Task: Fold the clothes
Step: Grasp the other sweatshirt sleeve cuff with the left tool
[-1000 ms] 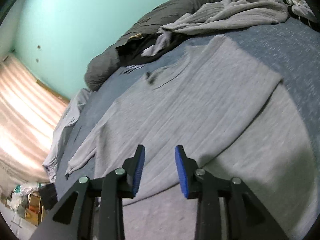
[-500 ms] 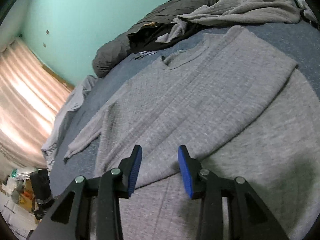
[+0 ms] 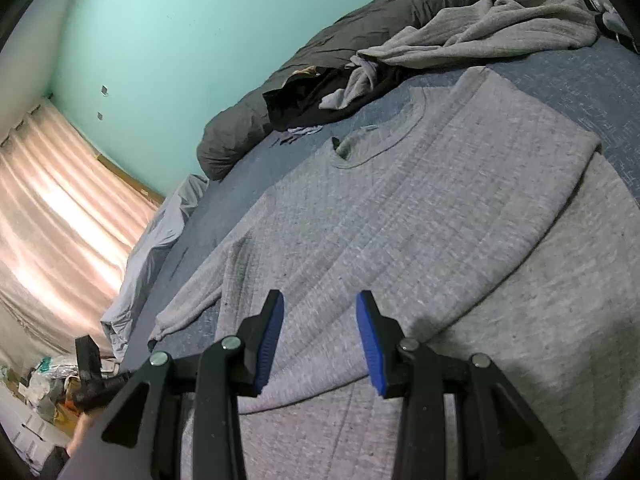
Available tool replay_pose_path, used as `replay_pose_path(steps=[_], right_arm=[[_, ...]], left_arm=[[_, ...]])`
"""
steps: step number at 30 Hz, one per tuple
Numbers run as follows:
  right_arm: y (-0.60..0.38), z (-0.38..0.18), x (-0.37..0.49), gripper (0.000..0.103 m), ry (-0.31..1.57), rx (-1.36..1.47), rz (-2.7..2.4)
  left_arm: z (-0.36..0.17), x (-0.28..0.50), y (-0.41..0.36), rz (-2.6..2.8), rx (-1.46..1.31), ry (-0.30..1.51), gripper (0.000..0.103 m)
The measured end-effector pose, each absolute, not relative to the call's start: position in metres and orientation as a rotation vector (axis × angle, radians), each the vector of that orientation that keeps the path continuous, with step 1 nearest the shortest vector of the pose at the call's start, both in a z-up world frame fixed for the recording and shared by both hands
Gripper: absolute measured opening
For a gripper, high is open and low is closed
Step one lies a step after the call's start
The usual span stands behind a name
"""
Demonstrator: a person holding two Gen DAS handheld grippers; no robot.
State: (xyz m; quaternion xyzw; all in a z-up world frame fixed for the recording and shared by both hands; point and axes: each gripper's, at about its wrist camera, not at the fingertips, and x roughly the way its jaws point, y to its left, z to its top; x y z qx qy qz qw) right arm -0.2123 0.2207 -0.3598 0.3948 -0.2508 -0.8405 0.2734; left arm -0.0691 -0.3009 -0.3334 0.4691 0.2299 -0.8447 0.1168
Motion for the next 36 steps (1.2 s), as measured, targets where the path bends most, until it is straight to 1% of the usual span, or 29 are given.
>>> replay_pose_path(steps=[1,4,7,12,15,20,24,26,27,28,30,32,33,36], right_arm=[[0.22,-0.359,-0.212,0.038,-0.657,1.061,-2.273],[0.221,-0.36,-0.216,0.038,-0.665,1.066,-2.277],[0.222,-0.361,-0.22,0.038,-0.673,1.071,-2.281],[0.227,-0.365,-0.226,0.038,-0.702,1.086,-2.283],[0.227,-0.363,-0.228,0.038,-0.69,1.072,-2.29],[0.226,-0.364,-0.232,0.038,-0.681,1.068,-2.29],[0.226,-0.364,-0.234,0.038,-0.712,1.071,-2.275],[0.226,-0.362,-0.234,0.038,-0.706,1.062,-2.279],[0.225,-0.361,-0.234,0.038,-0.702,1.058,-2.282],[0.225,-0.361,-0.234,0.038,-0.701,1.055,-2.285],[0.225,-0.362,-0.235,0.038,-0.704,1.058,-2.288],[0.225,-0.365,-0.236,0.038,-0.714,1.074,-2.283],[0.225,-0.367,-0.237,0.038,-0.719,1.081,-2.28],[0.227,-0.367,-0.237,0.038,-0.734,1.083,-2.277]], left_arm=[[-0.333,-0.071,-0.314,-2.442,1.361,0.639,0.05],[-0.337,-0.077,-0.346,-2.381,1.357,0.637,0.05],[-0.338,-0.083,-0.375,-2.339,1.316,0.576,0.051],[-0.344,-0.084,-0.426,-2.259,1.216,0.785,0.052],[-0.349,-0.084,-0.45,-2.201,1.152,0.847,0.052],[-0.362,-0.079,-0.483,-2.116,1.046,1.012,0.052],[-0.367,-0.08,-0.497,-2.094,0.977,1.092,0.052],[-0.366,-0.086,-0.498,-2.119,0.972,1.065,0.052],[-0.365,-0.089,-0.499,-2.134,0.974,1.042,0.05],[-0.363,-0.092,-0.499,-2.148,0.968,1.018,0.038],[-0.362,-0.096,-0.5,-2.154,0.967,1.001,0.022],[-0.362,-0.102,-0.501,-2.152,0.978,1.005,0.019],[-0.36,-0.107,-0.501,-2.154,0.985,1.006,0.015],[-0.35,-0.116,-0.498,-2.183,1.018,0.983,0.015]])
